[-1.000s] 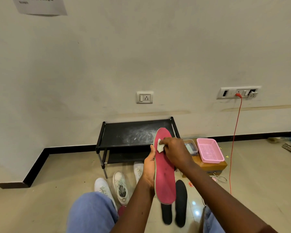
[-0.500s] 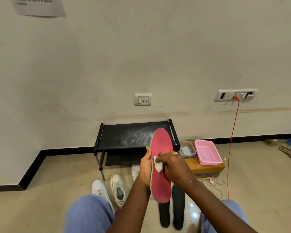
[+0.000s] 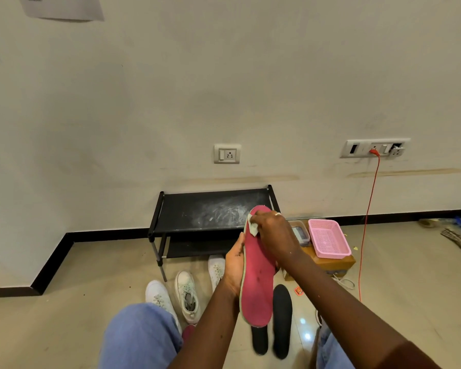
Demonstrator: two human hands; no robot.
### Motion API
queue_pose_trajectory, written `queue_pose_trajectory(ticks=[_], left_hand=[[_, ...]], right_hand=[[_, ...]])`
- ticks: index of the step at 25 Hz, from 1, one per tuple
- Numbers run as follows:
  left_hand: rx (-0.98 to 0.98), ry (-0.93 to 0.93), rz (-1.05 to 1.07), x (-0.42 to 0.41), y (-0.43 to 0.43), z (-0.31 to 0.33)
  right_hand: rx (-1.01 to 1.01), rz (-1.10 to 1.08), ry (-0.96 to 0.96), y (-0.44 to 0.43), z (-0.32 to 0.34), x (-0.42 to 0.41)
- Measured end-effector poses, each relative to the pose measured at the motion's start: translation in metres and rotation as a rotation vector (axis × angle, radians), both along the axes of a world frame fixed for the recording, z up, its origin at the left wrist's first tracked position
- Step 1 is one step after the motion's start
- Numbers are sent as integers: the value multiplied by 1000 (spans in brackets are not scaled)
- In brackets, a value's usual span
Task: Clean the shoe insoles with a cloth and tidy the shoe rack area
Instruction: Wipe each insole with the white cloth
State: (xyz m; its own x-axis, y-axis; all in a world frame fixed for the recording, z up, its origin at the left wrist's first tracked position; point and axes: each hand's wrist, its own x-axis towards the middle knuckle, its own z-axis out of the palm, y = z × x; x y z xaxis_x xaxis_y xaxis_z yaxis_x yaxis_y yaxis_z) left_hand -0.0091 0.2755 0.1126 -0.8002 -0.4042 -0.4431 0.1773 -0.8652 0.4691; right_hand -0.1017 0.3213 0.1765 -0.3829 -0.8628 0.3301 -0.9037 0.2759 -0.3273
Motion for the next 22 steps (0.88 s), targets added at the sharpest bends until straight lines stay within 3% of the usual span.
queue_pose_trajectory(ticks=[8, 12, 22], left_hand=[[-39, 39, -70, 2, -8, 2], [3, 26, -88, 6, 0, 8], [-142, -49, -87, 16, 6, 7]], right_hand=[[-12, 126, -38, 30, -20, 33], [-33, 185, 34, 50, -27, 53], [-57, -107, 6, -8, -3, 3]])
